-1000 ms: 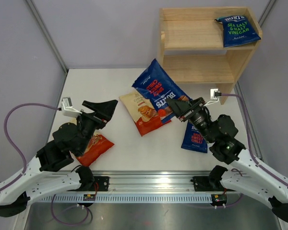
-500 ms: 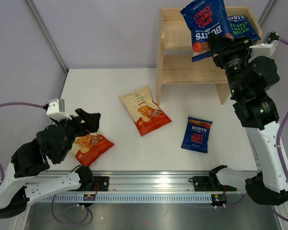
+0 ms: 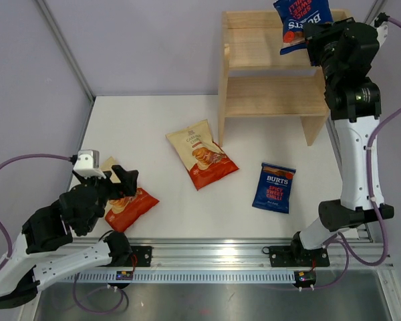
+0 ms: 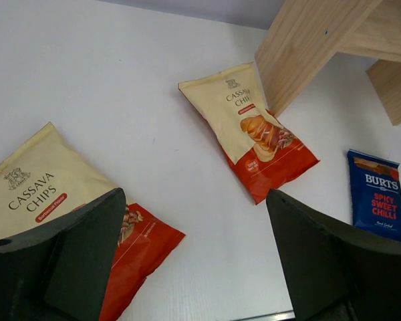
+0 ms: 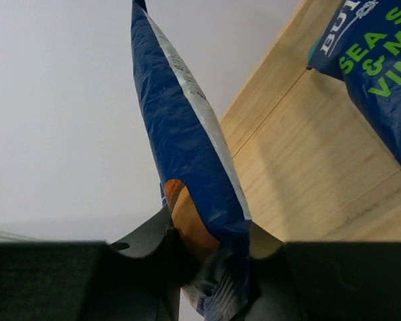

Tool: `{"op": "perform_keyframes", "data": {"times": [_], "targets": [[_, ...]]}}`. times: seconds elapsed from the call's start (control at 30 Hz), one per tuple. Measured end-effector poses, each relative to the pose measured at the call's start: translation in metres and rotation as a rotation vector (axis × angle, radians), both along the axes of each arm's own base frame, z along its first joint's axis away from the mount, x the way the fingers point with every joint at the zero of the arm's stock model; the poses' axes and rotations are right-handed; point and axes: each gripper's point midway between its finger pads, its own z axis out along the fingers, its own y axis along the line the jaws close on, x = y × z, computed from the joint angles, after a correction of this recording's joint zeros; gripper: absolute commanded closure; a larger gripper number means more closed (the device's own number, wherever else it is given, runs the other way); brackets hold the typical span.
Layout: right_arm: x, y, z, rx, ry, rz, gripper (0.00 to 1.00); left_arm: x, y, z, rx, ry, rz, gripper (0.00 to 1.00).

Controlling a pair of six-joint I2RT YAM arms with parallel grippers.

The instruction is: Place and organize the chips bags onto the shelf

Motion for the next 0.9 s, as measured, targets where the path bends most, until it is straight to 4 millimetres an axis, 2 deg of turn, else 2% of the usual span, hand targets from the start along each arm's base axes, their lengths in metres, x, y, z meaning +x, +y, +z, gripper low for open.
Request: {"op": "perform_keyframes", "data": {"times": [0.13,0.27,0.43,0.53,0.63,0.67,0.8,0.9], "targets": [[0.028,-0.005,-0.018,0.019,0.065,-0.007,0.87,0.003,-0.004,-0.014,0.040,0.015,-0.003,0.09],[0.056,-0.002,-0.044,0.030,0.145,0.006,0.85,0.006,-0.010,-0.024,0.078,0.027,-0.006,0.09],[0.079,0.002,-0.069,0.035,0.214,0.020,0.82,0.009,-0.014,-0.033,0.117,0.047,-0.008,0.10],[0.082,0.003,-0.081,0.035,0.254,0.021,0.81,0.009,-0.014,-0.035,0.123,0.051,-0.008,0.11],[0.082,0.002,-0.089,0.032,0.286,0.019,0.72,0.009,-0.014,-0.035,0.123,0.051,-0.008,0.11],[0.081,0.002,-0.091,0.031,0.294,0.018,0.63,0.009,-0.014,-0.035,0.123,0.051,-0.008,0.11],[0.080,0.001,-0.096,0.032,0.315,0.012,0.51,0.009,-0.014,-0.035,0.124,0.051,-0.008,0.13],[0.077,0.000,-0.100,0.030,0.337,0.008,0.46,0.009,-0.014,-0.035,0.124,0.050,-0.008,0.14]]}}
